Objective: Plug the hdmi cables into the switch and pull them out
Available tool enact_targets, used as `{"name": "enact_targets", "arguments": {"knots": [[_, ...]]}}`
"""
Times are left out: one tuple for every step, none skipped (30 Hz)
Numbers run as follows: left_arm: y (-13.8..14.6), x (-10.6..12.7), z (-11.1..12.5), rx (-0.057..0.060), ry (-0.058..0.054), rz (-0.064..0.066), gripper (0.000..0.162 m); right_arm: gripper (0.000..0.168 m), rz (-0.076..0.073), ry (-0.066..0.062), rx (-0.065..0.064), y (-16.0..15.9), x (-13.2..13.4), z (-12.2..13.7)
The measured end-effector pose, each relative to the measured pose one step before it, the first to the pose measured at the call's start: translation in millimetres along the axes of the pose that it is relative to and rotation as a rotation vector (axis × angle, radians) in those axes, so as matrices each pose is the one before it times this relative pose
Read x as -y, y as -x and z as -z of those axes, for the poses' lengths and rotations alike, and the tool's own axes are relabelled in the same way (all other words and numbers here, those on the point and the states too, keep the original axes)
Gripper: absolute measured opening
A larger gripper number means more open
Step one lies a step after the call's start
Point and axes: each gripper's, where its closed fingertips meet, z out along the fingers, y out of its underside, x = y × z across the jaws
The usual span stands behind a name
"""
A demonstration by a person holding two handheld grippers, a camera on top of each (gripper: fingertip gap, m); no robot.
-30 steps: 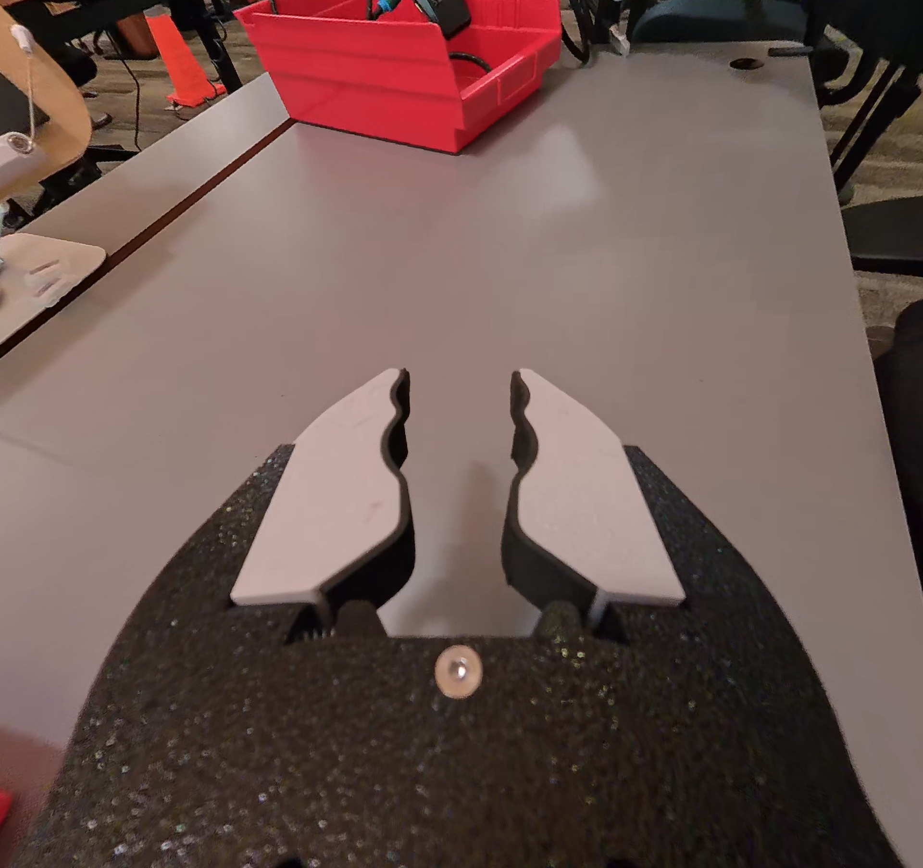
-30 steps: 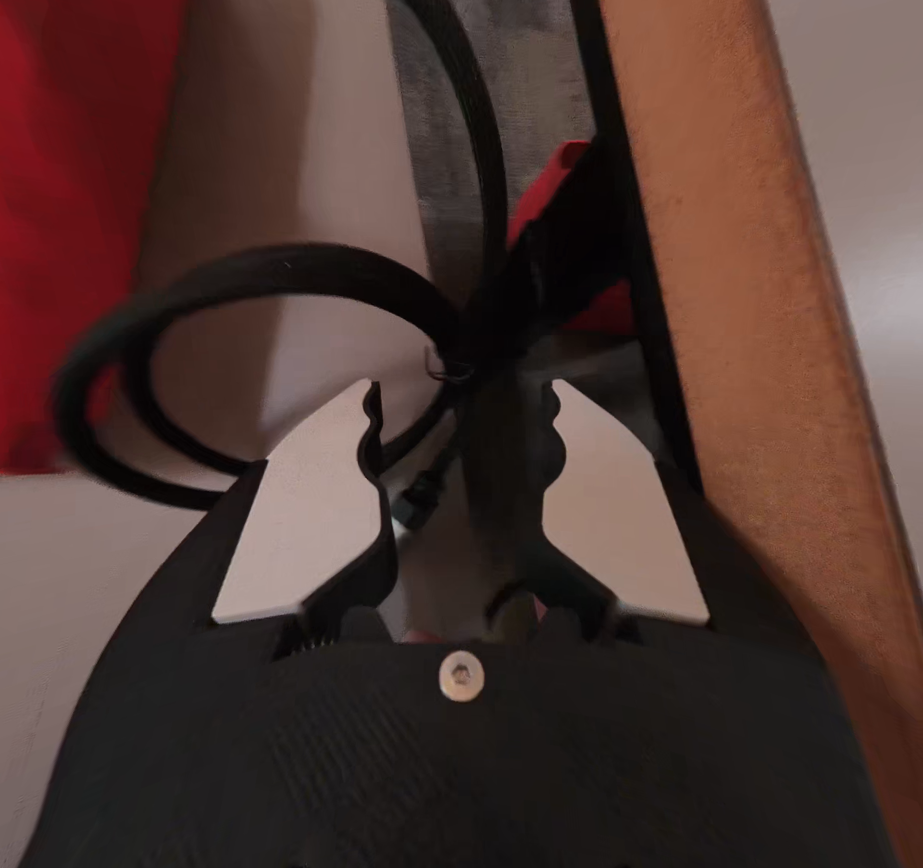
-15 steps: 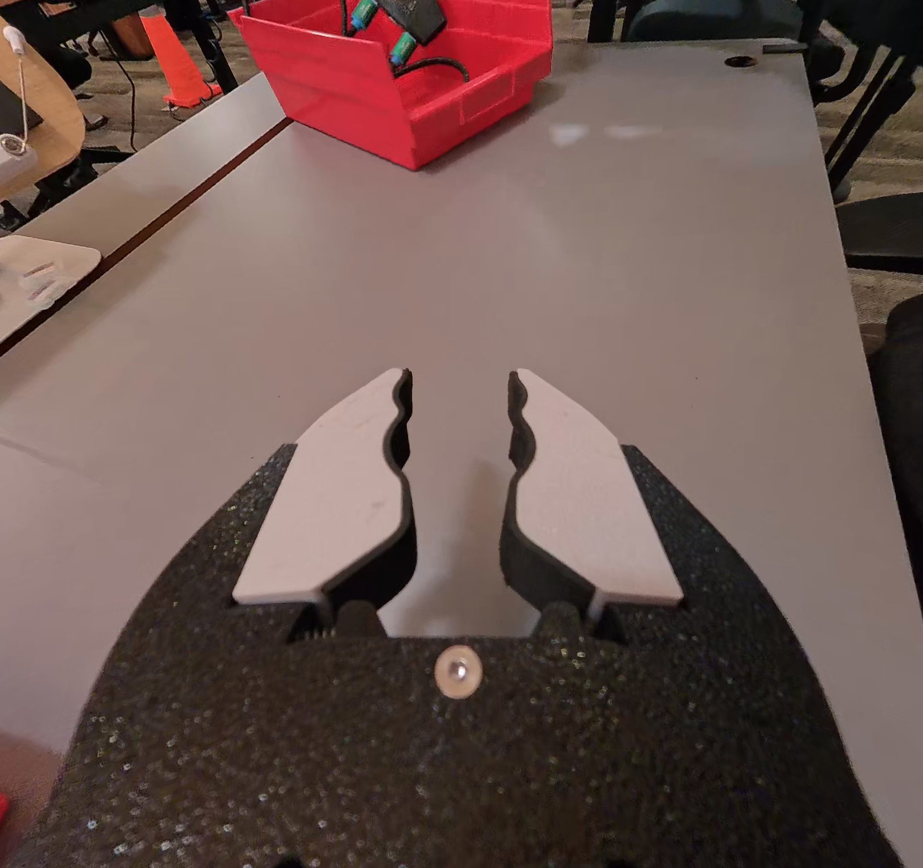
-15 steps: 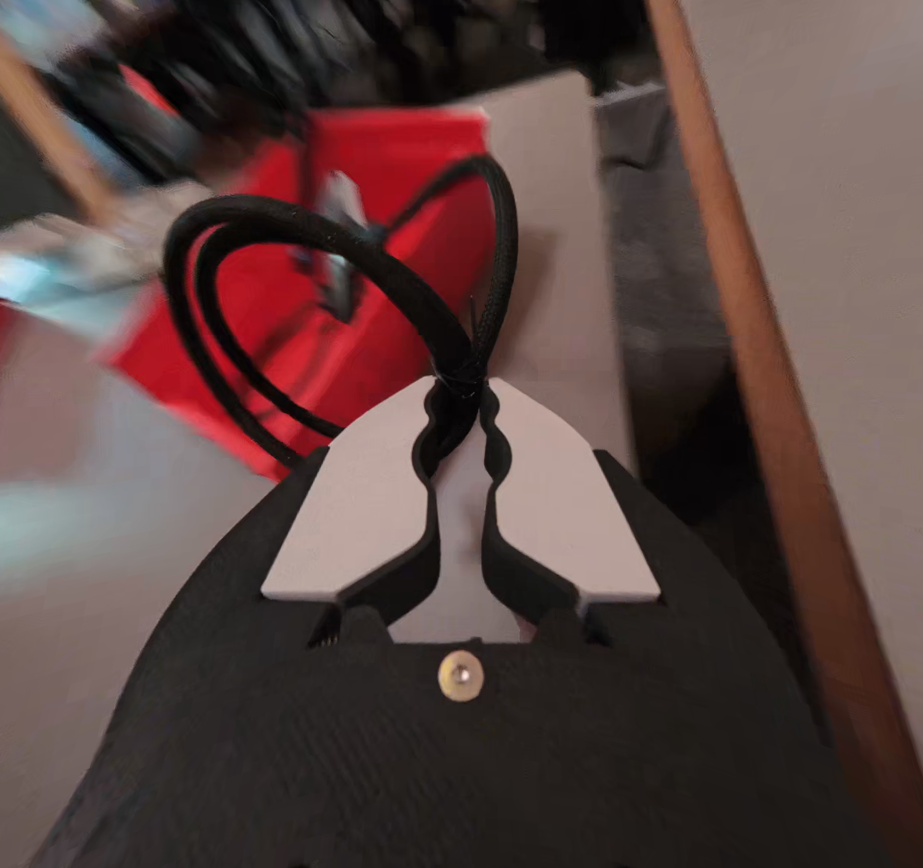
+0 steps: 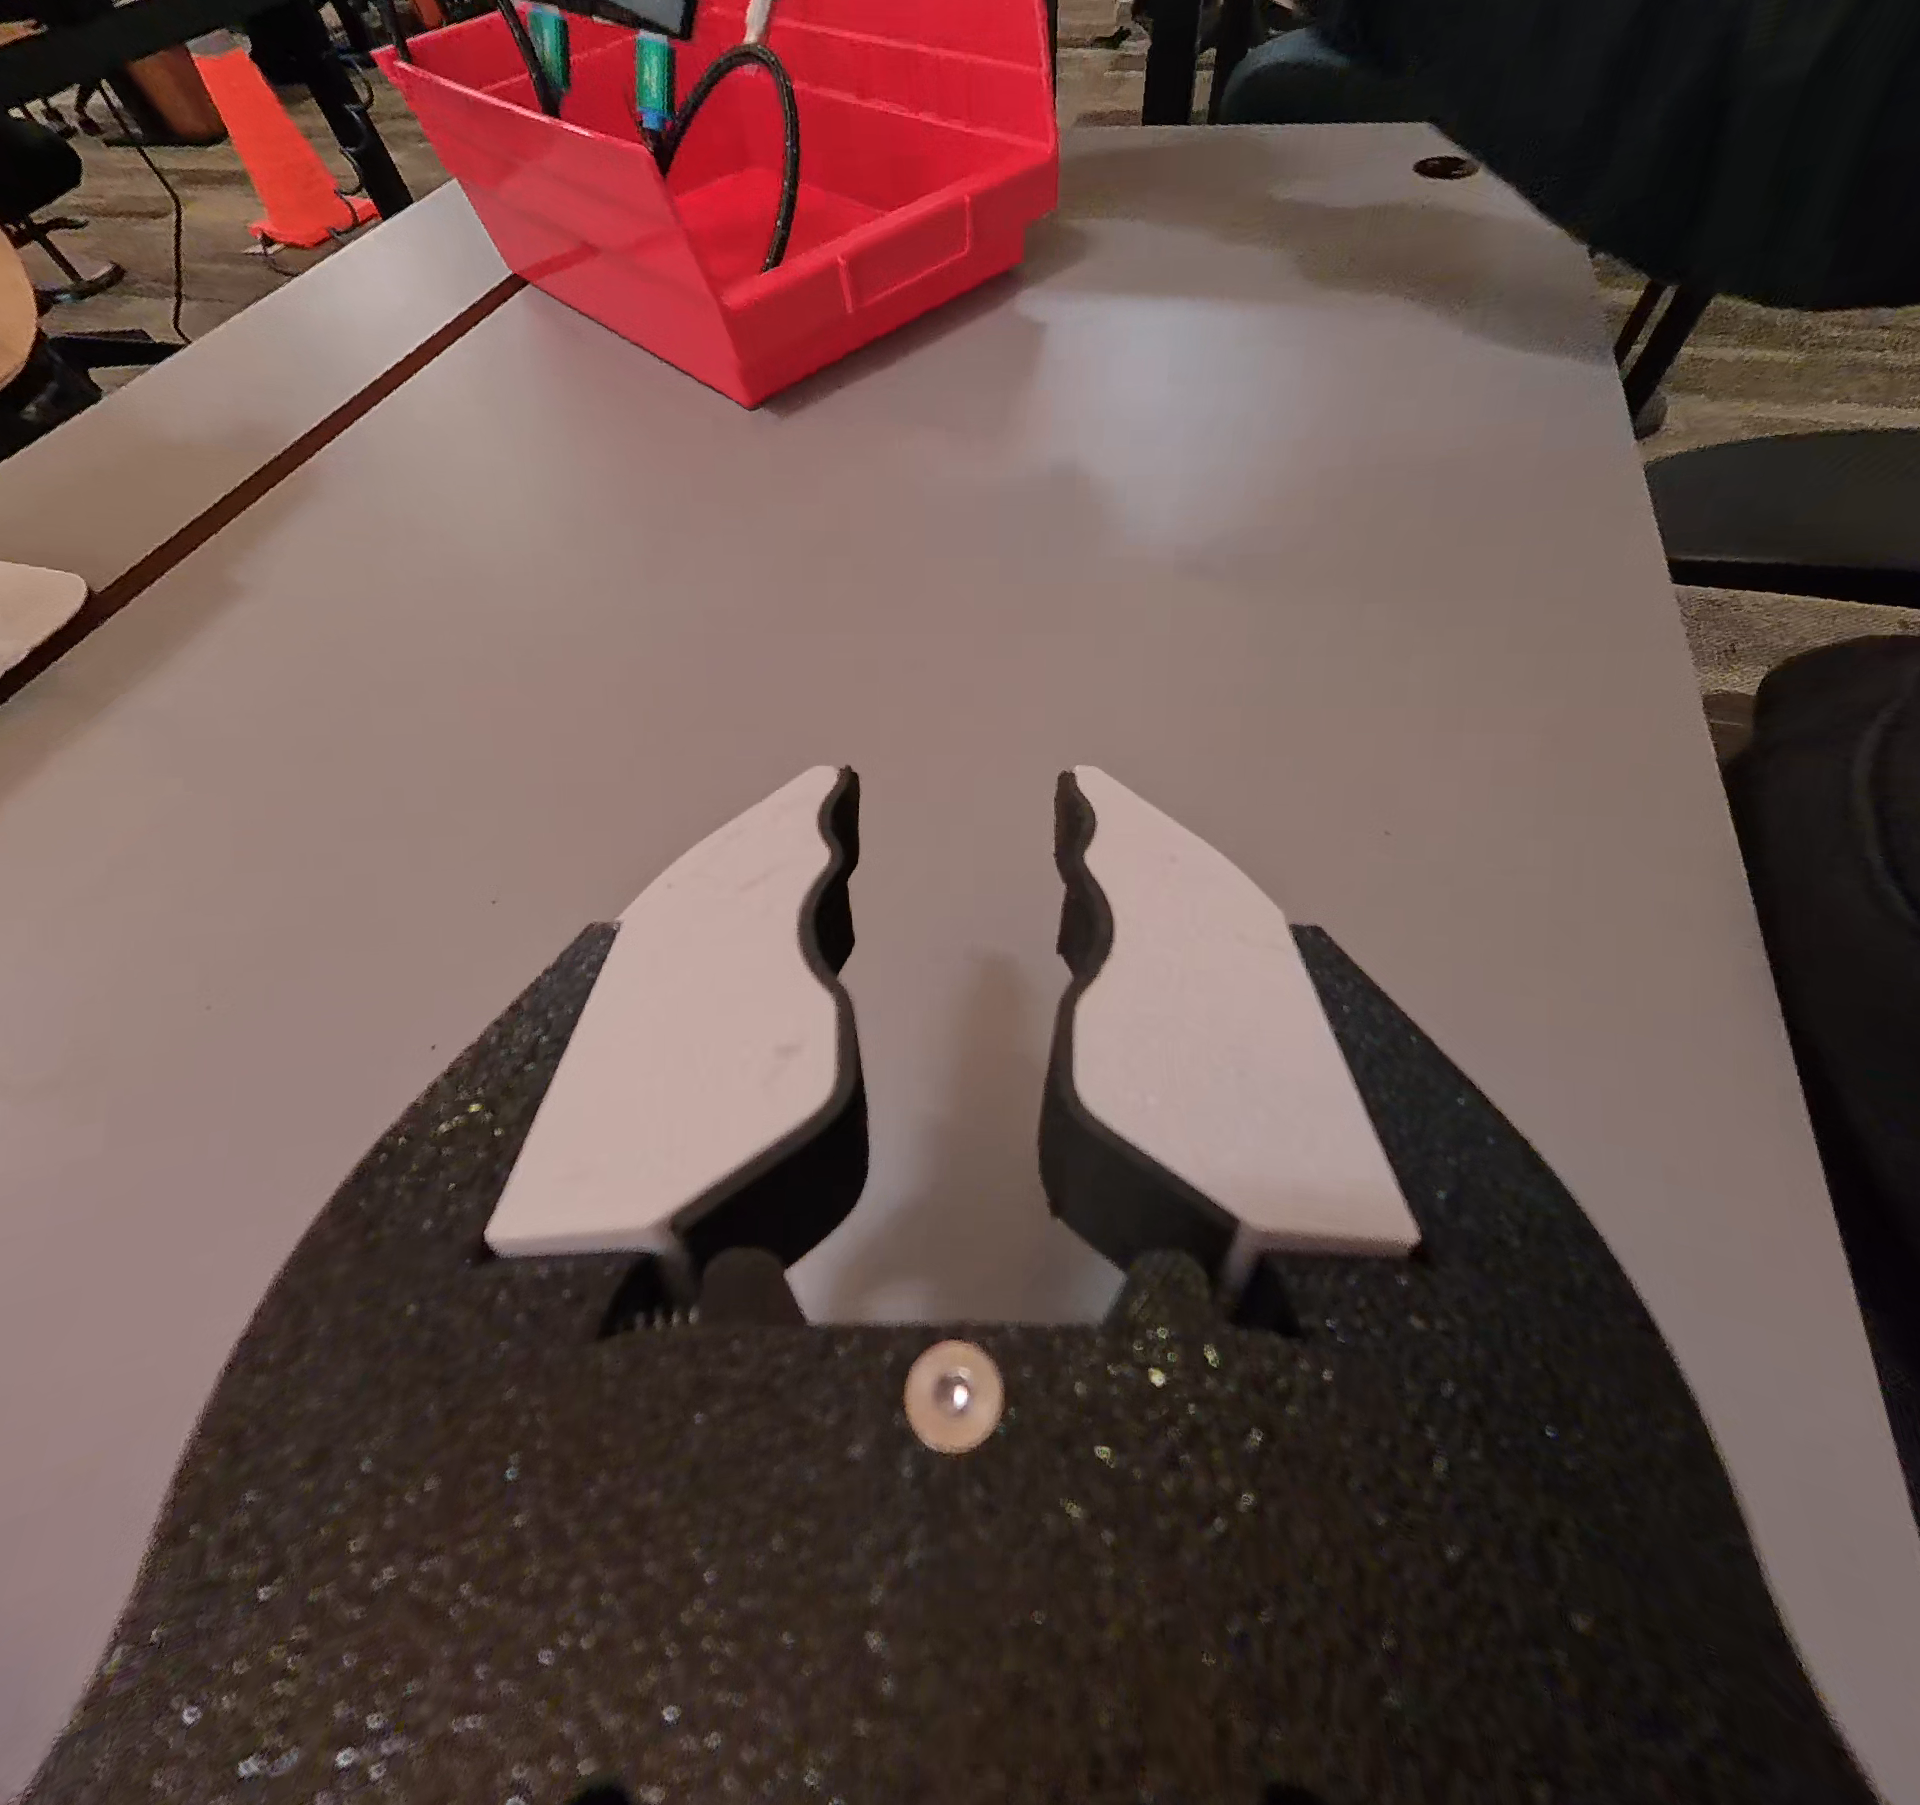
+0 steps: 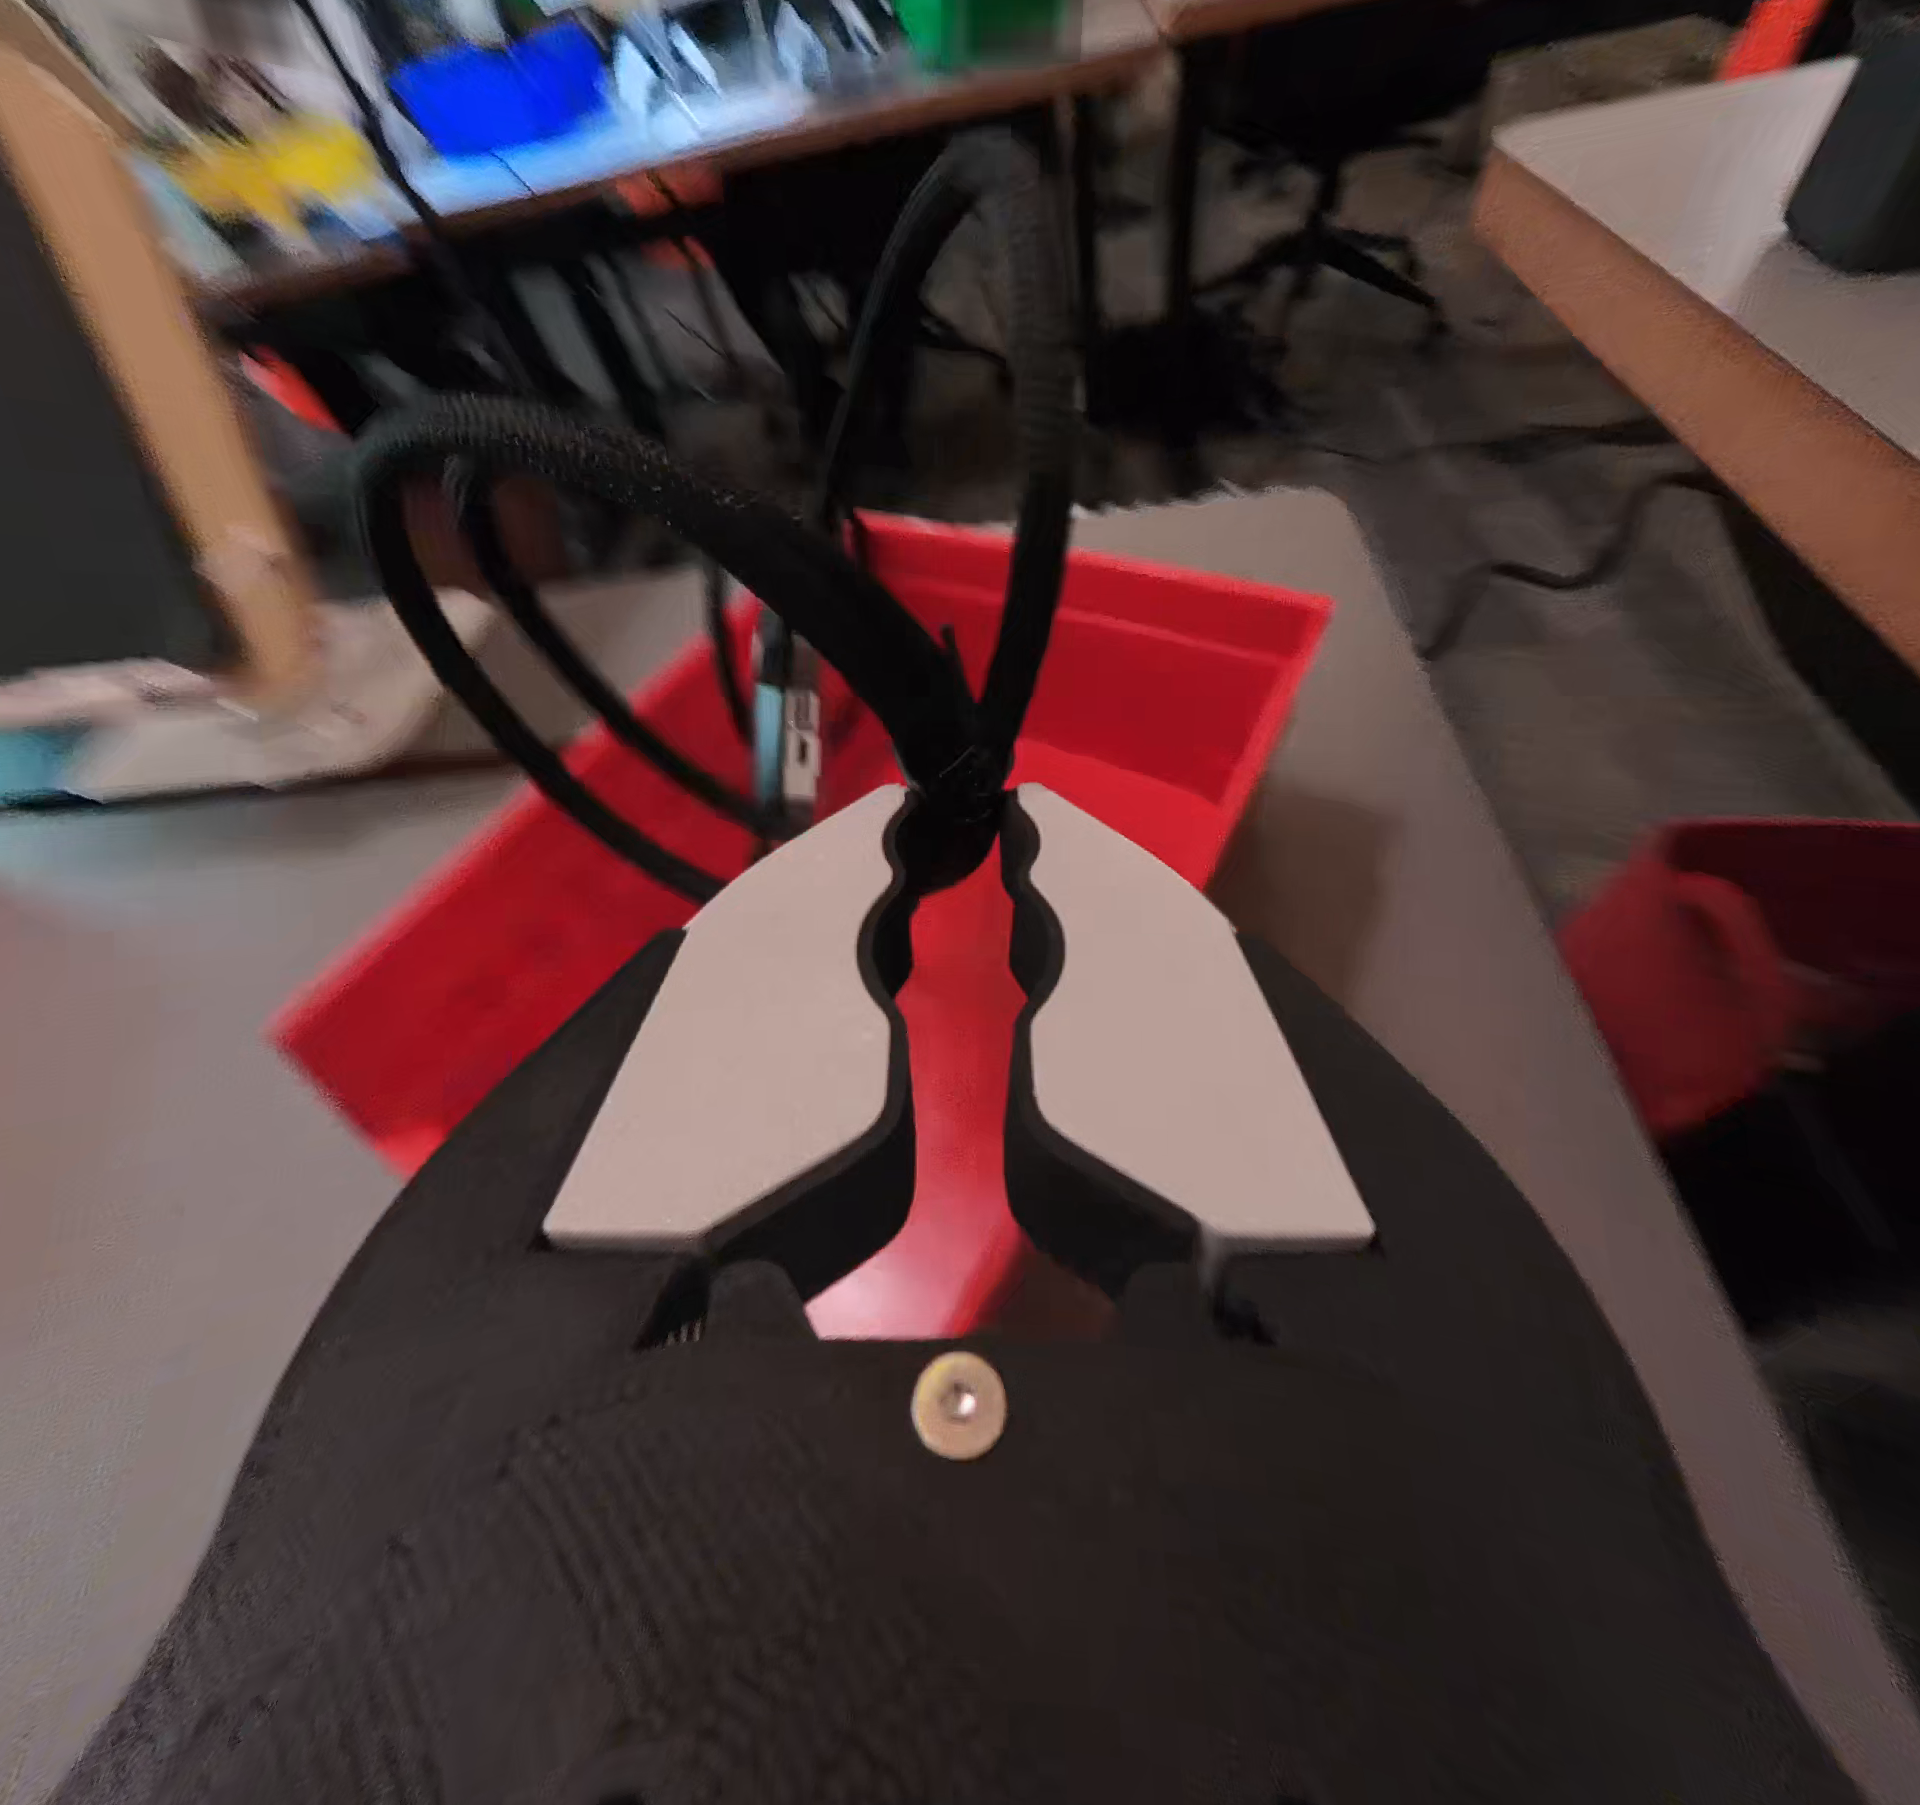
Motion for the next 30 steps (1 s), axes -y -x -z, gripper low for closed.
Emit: {"name": "enact_targets", "arguments": {"knots": [[-0.79, 0.80, 1.64, 0.0015, -0.0007, -0.0041, 0.036, 0.014, 0.0527, 0.0424, -0.0611, -6.27, -13.30, -7.16], [-0.54, 0.98, 1.83, 0.0024, -0.0035, -0.0021, 0.036, 0.014, 0.0372, 0.0385, -0.0274, -2.56, -11.85, -5.89], [-0.42, 0.88, 1.93, 0.0017, -0.0052, -0.0008, 0.036, 0.015, 0.0457, 0.0560, -0.0279, -3.52, -13.17, -4.90], [-0.09, 0.56, 1.57, 0.0008, -0.0053, 0.0009, 0.036, 0.015, 0.0563, 0.0761, -0.0198, -2.89, -15.01, -4.54], [0.20, 0.19, 0.98, -0.0016, -0.0043, 0.0038, 0.036, 0.016, 0.0252, 0.0573, 0.0212, 3.00, -10.41, -3.48], [0.20, 0.00, 0.10, -0.0045, -0.0036, 0.0071, 0.036, 0.017, 0.0404, 0.0265, 0.0293, 4.18, -4.33, -1.33], [0.06, 0.14, -0.83, -0.0068, -0.0046, 0.0104, 0.036, 0.017, 0.0634, 0.0173, -0.0099, -0.36, -1.36, 1.25], [-0.74, 0.23, -1.69, -0.0108, -0.0050, 0.0126, 0.036, 0.018, 0.0561, 0.0398, -0.0362, -2.87, -1.60, 1.60], [-2.01, 0.07, -2.29, -0.0161, -0.0038, 0.0124, 0.036, 0.021, 0.0767, 0.0644, -0.0746, -6.72, -3.18, 1.33], [-2.81, -0.10, -2.62, -0.0189, -0.0007, 0.0090, 0.036, 0.026, 0.1202, 0.0874, -0.0671, -4.62, -6.06, -0.33], [-3.26, -0.71, -2.46, -0.0179, 0.0047, 0.0025, 0.036, 0.037, 0.1128, 0.0504, -0.0918, -7.41, -1.66, 1.22], [-3.33, -1.74, -2.02, -0.0146, 0.0121, -0.0046, 0.036, 0.046, 0.0976, 0.0189, -0.0612, -5.83, 1.19, 3.83], [-3.12, -2.92, -1.34, -0.0132, 0.0204, -0.0099, 0.037, 0.051, 0.0603, -0.0004, 0.0365, 4.10, 1.39, 5.56], [-2.74, -3.86, -0.59, -0.0100, 0.0264, -0.0132, 0.037, 0.058, -0.0237, -0.0403, 0.0728, 6.82, 7.12, 6.09], [-1.41, -3.63, 0.19, -0.0013, 0.0259, -0.0162, 0.037, 0.059, -0.0826, -0.0657, 0.0828, 6.65, 10.64, 6.92], [-0.14, -2.75, 0.67, 0.0053, 0.0208, -0.0176, 0.037, 0.059, -0.0897, -0.0672, 0.0729, 5.03, 10.43, 7.56], [0.54, -1.62, 1.22, 0.0082, 0.0131, -0.0145, 0.037, 0.059, -0.0714, -0.0481, 0.0446, 1.81, 7.48, 7.79], [1.07, 0.31, 1.71, 0.0091, 0.0010, -0.0065, 0.037, 0.060, -0.0488, -0.0333, 0.0013, -2.75, 5.53, 8.10], [1.90, 2.45, 2.26, 0.0097, -0.0142, 0.0032, 0.037, 0.062, -0.0264, -0.0305, -0.0128, -2.88, 4.62, 8.02], [2.70, 4.15, 2.81, 0.0117, -0.0272, 0.0127, 0.037, 0.063, -0.0101, -0.0374, -0.0041, 0.71, 5.01, 7.72], [4.03, 4.88, 3.35, 0.0149, -0.0334, 0.0210, 0.037, 0.065, -0.0043, -0.0390, 0.0012, 3.60, 5.07, 6.77], [5.86, 4.95, 4.07, 0.0223, -0.0335, 0.0251, 0.037, 0.066, 0.0058, -0.0317, 0.0099, 7.10, 3.75, 5.46], [8.13, 4.61, 5.02, 0.0345, -0.0303, 0.0244, 0.037, 0.067, 0.0205, -0.0180, 0.0146, 9.53, 1.31, 3.94], [10.16, 4.27, 6.15, 0.0450, -0.0255, 0.0209, 0.037, 0.067, 0.0355, -0.0097, 0.0087, 9.87, -0.17, 2.62], [11.94, 3.66, 7.27, 0.0552, -0.0190, 0.0164, 0.037, 0.067, 0.0415, -0.0191, -0.0076, 8.81, 1.33, 2.04], [13.24, 3.46, 8.66, 0.0629, -0.0135, 0.0085, 0.037, 0.067, 0.0379, -0.0350, -0.0099, 9.87, 3.23, 1.92], [14.08, 3.27, 9.74, 0.0644, -0.0078, -0.0007, 0.037, 0.067, 0.0239, -0.0390, 0.0149, 13.99, 3.46, 1.96], [14.84, 2.86, 10.25, 0.0619, 0.0001, -0.0059, 0.036, 0.067, 0.0017, -0.0369, 0.0360, 16.26, 3.33, 1.38], [16.65, 1.38, 10.04, 0.0623, 0.0136, -0.0044, 0.035, 0.067, -0.0130, -0.0416, 0.0476, 17.21, 4.24, 0.61], [19.52, -1.29, 9.50, 0.0659, 0.0362, -0.0017, 0.035, 0.066, -0.0176, -0.0389, 0.0481, 16.90, 3.63, 0.05]]}}
